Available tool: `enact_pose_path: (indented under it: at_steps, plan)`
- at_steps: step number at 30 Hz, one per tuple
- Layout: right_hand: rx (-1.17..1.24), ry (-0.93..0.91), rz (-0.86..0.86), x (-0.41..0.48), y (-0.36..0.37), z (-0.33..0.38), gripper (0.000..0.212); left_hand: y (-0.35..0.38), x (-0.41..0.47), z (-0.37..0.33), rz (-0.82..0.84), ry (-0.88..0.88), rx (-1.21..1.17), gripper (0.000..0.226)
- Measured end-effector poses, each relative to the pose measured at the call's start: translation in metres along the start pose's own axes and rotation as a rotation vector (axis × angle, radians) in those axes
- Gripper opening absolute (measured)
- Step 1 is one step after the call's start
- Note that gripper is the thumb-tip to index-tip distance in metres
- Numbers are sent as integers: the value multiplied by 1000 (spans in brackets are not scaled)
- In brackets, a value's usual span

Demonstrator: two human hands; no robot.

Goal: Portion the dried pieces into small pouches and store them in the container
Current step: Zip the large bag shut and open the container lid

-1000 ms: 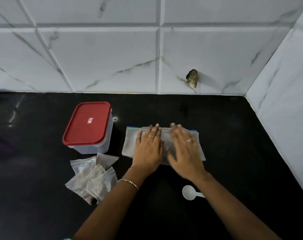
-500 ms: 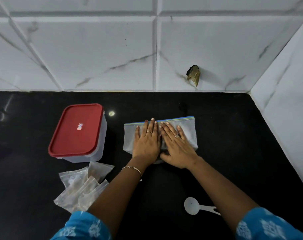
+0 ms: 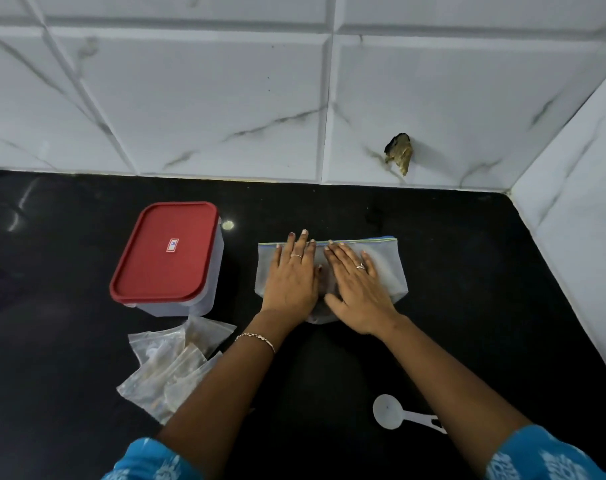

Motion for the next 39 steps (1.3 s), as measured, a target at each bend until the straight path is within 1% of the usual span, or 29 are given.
enact_pose_path:
  at_steps: [3, 5, 8, 10, 11, 12, 13, 15, 16, 17, 18, 19, 21, 23, 27, 29, 31, 35, 39]
  plan:
    - [66, -21, -110, 16, -14, 26, 74, -46, -3, 23, -238, -79, -37, 46]
    - [90, -72, -164, 33, -21, 49, 68, -77, -7, 49, -398, -171, -48, 41]
    - [138, -170, -216, 59, -29, 88, 65, -116, -19, 91, -501, -368, -32, 43]
    - [184, -292, -246, 73, -33, 121, 65, -136, -37, 120, -572, -510, -42, 47]
    - [199, -369, -229, 79, -32, 137, 67, -145, -48, 133, -606, -573, -52, 50]
    - [194, -451, -179, 82, -29, 151, 71, -149, -59, 144, -614, -624, -71, 57]
    - [170, -538, -103, 84, -22, 164, 78, -151, -71, 156, -576, -674, -116, 70]
    - [75, -666, 43, 84, -10, 180, 88, -139, -89, 173, -359, -755, -288, 110]
    - [26, -708, 80, 84, -5, 184, 88, -132, -96, 177, -228, -778, -349, 126]
    - [-17, -742, 90, 84, -2, 186, 84, -125, -100, 178, -116, -781, -372, 135]
    - [-58, -776, 86, 84, -1, 189, 79, -119, -104, 178, -50, -769, -375, 141]
    - [-96, -810, 70, 84, -2, 191, 74, -115, -105, 178, -30, -753, -379, 145]
    - [-170, -877, 36, 83, -6, 195, 68, -111, -103, 178, -82, -744, -414, 149]
    - [-249, -939, 7, 81, -10, 199, 67, -107, -100, 180, -144, -746, -423, 152]
    - [-391, -1036, -39, 83, -6, 201, 78, -106, -99, 180, -279, -794, -430, 154]
    - [-448, -1087, -75, 86, -1, 202, 80, -105, -98, 179, -312, -805, -435, 156]
    - [-479, -1125, -105, 85, 7, 201, 74, -102, -97, 176, -333, -808, -442, 158]
    - [-493, -1267, -260, 80, 18, 200, 52, -102, -98, 174, -392, -808, -450, 158]
    - [-431, -1302, -289, 79, 11, 204, 50, -104, -99, 176, -415, -817, -455, 160]
Point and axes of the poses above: each hand's wrist, its own x-axis towards the middle knuckle, its own y-axis out of the palm, z = x × y, the point moved 6 cm from there along x, towards the middle knuckle, and after that the axes turned 14 degrees about -z, right-handed, at the moved point
